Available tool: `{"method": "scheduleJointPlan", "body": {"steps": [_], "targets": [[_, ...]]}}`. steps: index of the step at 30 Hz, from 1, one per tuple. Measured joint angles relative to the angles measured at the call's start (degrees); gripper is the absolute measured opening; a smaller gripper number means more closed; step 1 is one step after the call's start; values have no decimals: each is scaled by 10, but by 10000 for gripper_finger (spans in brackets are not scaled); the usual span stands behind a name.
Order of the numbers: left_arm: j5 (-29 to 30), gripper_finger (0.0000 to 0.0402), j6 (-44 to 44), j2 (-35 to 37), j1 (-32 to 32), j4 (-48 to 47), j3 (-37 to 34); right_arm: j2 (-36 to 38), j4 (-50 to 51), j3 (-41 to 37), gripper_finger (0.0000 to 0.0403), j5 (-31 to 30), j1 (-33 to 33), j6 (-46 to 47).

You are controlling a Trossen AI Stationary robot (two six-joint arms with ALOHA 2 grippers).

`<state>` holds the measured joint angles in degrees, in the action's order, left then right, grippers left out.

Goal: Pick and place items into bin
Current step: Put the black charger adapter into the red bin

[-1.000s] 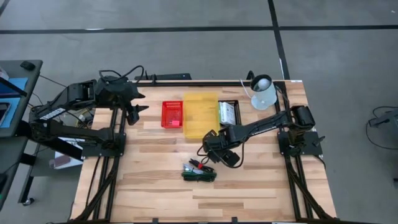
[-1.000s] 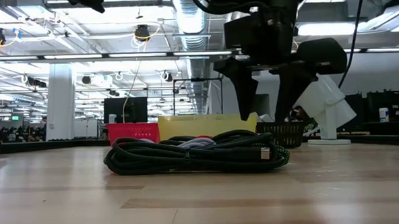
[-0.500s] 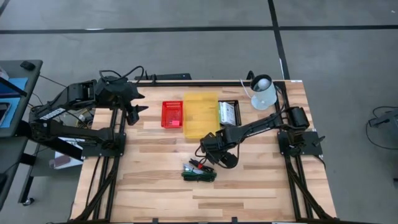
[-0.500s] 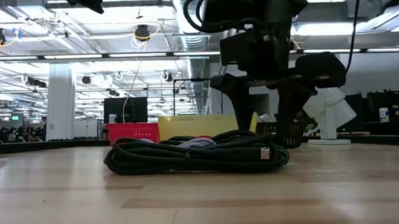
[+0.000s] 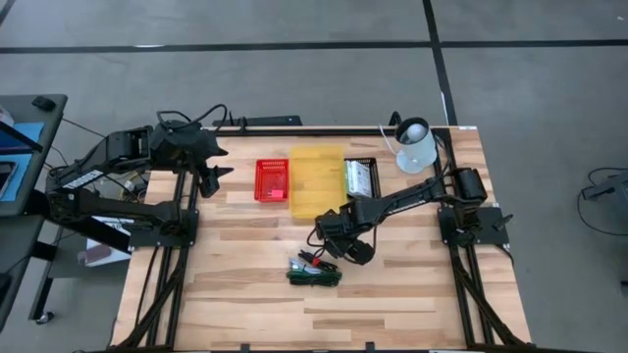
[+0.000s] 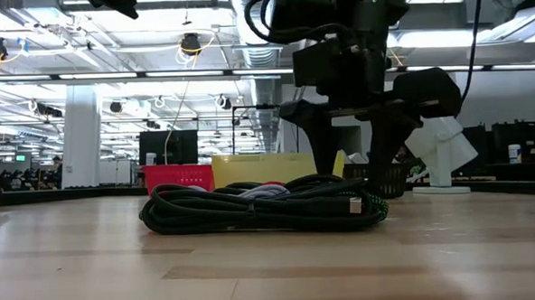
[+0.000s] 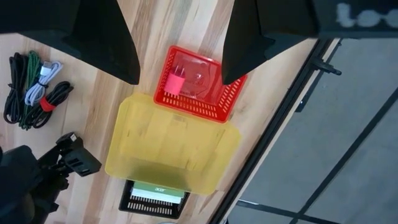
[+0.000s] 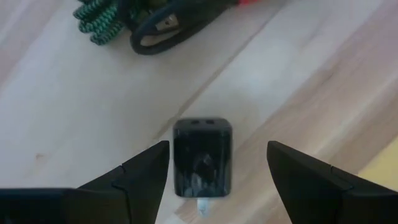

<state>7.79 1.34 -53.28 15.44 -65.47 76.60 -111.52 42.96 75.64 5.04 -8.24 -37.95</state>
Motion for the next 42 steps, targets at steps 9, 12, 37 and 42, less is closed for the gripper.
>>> {"method": "scheduleJointPlan", "body": {"steps": [9,12,37,42], "targets": [[0,220,0,0,0,-3,0,-23,0,-1,265,41,17,4],[0,220,1,0,0,-3,0,-23,2,-1,265,41,17,5],[0,220,10,0,0,-3,0,-23,61,25,138,75,46,54],[0,220,11,0,0,-2,0,-23,85,48,171,70,50,71]]}}
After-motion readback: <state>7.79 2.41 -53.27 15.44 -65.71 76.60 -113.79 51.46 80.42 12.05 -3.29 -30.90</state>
